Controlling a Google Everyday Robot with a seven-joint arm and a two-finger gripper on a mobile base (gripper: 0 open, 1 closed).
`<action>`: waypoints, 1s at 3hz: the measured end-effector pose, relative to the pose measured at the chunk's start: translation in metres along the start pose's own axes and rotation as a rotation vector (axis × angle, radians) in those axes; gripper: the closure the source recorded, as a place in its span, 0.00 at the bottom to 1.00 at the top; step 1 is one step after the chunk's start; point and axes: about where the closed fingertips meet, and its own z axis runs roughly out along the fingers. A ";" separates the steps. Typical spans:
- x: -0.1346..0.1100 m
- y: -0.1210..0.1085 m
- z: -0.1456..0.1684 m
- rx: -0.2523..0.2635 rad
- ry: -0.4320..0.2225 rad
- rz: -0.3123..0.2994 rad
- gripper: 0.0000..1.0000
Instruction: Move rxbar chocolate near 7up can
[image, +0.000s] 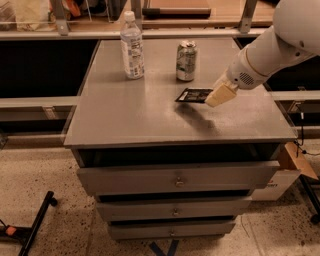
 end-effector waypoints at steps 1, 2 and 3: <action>0.015 -0.035 0.007 0.081 -0.017 0.060 1.00; 0.023 -0.064 0.013 0.145 -0.055 0.123 0.82; 0.024 -0.082 0.018 0.192 -0.090 0.165 0.59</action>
Offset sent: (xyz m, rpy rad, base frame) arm 0.0825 -0.0694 -0.0107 0.0955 -0.1524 -0.2705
